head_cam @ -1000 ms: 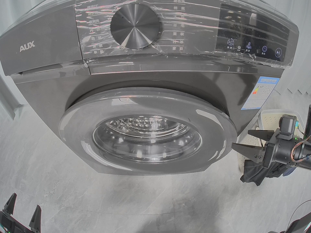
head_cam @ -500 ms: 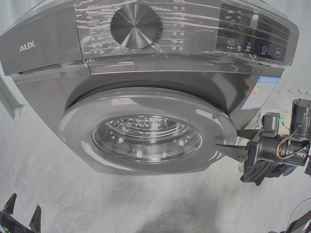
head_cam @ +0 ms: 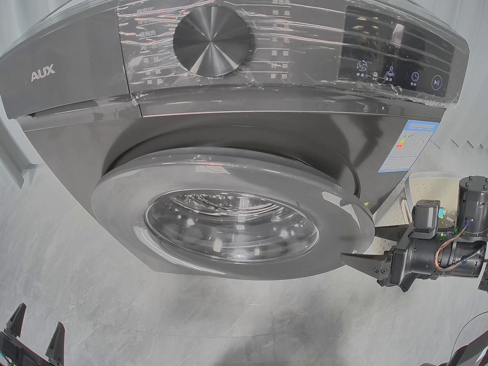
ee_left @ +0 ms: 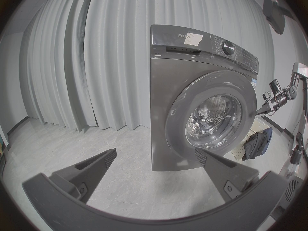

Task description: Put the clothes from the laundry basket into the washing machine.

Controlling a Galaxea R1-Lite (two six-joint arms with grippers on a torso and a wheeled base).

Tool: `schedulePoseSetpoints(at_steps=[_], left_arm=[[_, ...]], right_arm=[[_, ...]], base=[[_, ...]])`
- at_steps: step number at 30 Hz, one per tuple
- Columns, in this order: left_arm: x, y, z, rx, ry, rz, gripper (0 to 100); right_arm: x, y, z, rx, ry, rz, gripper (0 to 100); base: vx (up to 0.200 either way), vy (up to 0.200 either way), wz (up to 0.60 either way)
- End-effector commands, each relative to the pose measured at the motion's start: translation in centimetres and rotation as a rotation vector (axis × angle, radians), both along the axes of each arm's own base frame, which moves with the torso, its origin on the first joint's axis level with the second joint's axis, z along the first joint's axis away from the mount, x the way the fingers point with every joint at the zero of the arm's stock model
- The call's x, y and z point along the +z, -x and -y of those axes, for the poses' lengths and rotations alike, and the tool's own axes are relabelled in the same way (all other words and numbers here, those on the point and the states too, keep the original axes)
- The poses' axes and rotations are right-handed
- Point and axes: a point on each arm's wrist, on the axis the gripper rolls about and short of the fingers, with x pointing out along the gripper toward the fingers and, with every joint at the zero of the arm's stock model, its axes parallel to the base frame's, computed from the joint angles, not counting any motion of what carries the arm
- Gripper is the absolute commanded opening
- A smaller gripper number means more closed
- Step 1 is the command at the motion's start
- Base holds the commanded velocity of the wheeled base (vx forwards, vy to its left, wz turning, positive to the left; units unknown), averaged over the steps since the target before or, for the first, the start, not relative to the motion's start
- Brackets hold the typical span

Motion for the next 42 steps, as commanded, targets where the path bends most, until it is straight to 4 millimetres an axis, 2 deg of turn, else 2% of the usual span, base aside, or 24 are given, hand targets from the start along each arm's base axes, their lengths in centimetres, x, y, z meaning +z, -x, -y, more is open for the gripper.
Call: schedulePoseSetpoints(at_steps=[1, 8, 13, 17, 23, 27, 32, 42], left_arm=[[-0.5, 0.0, 0.0, 0.001, 0.001, -0.005, 100], [-0.5, 0.0, 0.0, -0.005, 0.002, -0.003, 100], [-0.5, 0.0, 0.0, -0.005, 0.002, -0.003, 100], [-0.5, 0.0, 0.0, -0.005, 0.001, -0.003, 100], [-0.5, 0.0, 0.0, -0.007, -0.001, -0.005, 100], [-0.5, 0.0, 0.0, -0.007, -0.001, -0.005, 100], [-0.5, 0.0, 0.0, -0.007, -0.001, -0.005, 100], [-0.5, 0.0, 0.0, -0.007, -0.002, -0.005, 100]], right_arm=[[0.5, -0.3, -0.1, -0.028, -0.001, 0.021, 100], [0.3, -1.6, -1.2, -0.015, 0.009, 0.007, 100], [-0.4, -0.6, -1.5, 0.02, 0.019, -0.013, 100], [-0.1, 0.3, -1.0, 0.026, 0.012, 0.001, 100], [0.3, -0.2, -1.1, 0.007, 0.006, 0.012, 100], [0.0, -0.8, -1.5, 0.013, 0.014, 0.002, 100], [-0.8, -0.1, -1.9, 0.048, 0.03, -0.028, 100], [-1.1, 0.7, -1.8, 0.067, 0.031, -0.034, 100]], base=[[0.0, 0.0, 0.0], [-0.171, 0.0, 0.0], [0.0, 0.0, 0.0], [0.0, 0.0, 0.0], [0.0, 0.0, 0.0], [-0.2, 0.0, 0.0], [-0.2, 0.0, 0.0], [0.0, 0.0, 0.0]])
